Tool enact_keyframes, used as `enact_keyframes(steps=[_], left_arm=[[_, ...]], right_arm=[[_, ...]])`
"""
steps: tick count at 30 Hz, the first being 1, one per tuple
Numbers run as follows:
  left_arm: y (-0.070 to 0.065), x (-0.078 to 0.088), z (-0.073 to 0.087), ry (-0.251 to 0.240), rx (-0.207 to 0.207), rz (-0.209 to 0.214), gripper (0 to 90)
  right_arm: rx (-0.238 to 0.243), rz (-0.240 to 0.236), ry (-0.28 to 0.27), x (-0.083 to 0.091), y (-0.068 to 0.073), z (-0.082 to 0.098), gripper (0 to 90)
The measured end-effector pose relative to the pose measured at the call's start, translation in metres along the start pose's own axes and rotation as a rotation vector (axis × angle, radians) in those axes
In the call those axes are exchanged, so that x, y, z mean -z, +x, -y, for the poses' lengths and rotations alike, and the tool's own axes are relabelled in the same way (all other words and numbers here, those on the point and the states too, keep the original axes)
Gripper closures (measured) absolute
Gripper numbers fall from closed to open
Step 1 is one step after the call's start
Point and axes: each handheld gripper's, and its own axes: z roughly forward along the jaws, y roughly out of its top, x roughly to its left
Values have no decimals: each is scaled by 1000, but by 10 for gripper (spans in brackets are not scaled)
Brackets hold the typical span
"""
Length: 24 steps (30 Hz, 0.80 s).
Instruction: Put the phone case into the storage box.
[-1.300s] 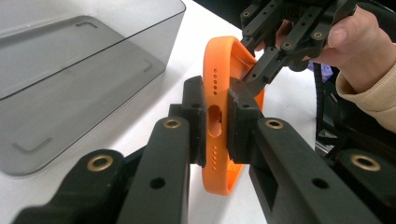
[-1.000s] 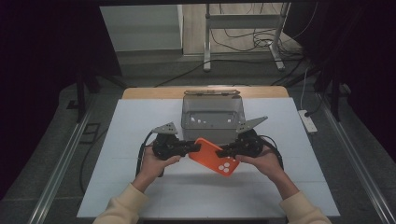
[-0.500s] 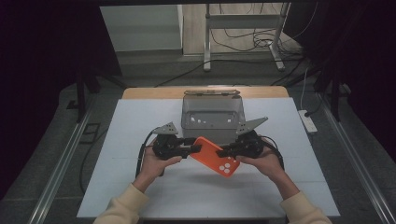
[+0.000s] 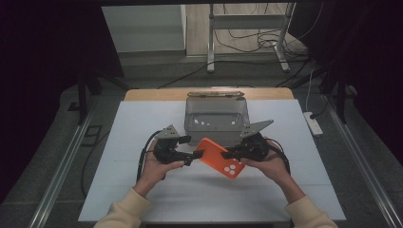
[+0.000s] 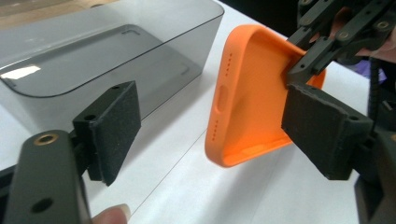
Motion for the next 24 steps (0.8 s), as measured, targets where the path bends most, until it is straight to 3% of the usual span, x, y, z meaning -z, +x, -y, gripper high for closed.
enact_keyframes(steps=[14, 24], left_arm=[[-4, 9, 13, 30, -71, -102, 137], [3, 29, 34, 32, -46, -155, 122]], right_arm=[[4, 30, 3, 2, 1, 0, 800], [7, 45, 3, 4, 1, 1, 799]])
